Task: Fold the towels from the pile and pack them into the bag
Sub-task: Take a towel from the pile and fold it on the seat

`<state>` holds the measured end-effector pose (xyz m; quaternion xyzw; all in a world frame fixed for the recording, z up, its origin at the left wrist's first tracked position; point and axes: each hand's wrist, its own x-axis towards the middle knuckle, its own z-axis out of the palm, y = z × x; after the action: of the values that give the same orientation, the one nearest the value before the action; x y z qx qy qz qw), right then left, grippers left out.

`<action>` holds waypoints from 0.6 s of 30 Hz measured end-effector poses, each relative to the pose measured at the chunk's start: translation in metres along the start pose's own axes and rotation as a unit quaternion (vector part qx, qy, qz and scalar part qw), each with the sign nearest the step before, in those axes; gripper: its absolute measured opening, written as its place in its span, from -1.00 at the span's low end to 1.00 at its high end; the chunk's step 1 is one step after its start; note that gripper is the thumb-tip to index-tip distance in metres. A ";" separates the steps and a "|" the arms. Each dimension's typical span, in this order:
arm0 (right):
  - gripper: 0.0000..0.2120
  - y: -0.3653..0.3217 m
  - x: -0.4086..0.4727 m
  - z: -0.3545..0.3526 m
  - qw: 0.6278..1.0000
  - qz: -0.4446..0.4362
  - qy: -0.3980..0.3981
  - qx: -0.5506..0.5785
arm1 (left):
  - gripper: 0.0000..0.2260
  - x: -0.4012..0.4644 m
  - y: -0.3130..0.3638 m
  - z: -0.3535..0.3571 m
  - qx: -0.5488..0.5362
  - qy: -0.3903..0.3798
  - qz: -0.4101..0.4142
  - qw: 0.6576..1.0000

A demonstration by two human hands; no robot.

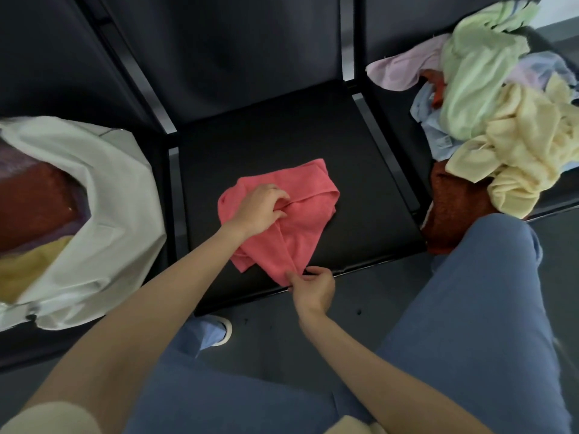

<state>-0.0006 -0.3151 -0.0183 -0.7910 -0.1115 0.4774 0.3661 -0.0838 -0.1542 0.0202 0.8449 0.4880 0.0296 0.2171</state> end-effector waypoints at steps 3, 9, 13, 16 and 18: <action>-0.76 -0.003 0.000 0.006 0.999 0.001 0.025 -0.037 | -0.71 0.005 0.000 0.006 0.002 0.011 0.004 1.000; -0.85 -0.004 0.004 0.007 0.998 -0.011 0.031 -0.059 | -0.79 0.019 0.008 0.011 0.006 0.034 0.002 0.999; -0.87 -0.003 0.005 0.003 0.990 -0.066 0.012 -0.122 | -0.90 0.026 0.012 0.010 -0.002 0.007 -0.035 0.999; -0.90 0.000 0.005 -0.004 0.970 -0.161 -0.031 -0.177 | -0.94 0.027 0.012 0.003 -0.017 0.017 -0.049 0.999; -0.93 -0.002 0.005 -0.014 0.957 -0.214 -0.060 -0.185 | -0.93 0.024 0.010 -0.008 -0.011 0.045 -0.050 0.998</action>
<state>0.0137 -0.3176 -0.0164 -0.7723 -0.3864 0.4057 0.2993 -0.0649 -0.1355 0.0271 0.8147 0.5387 0.0618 0.2057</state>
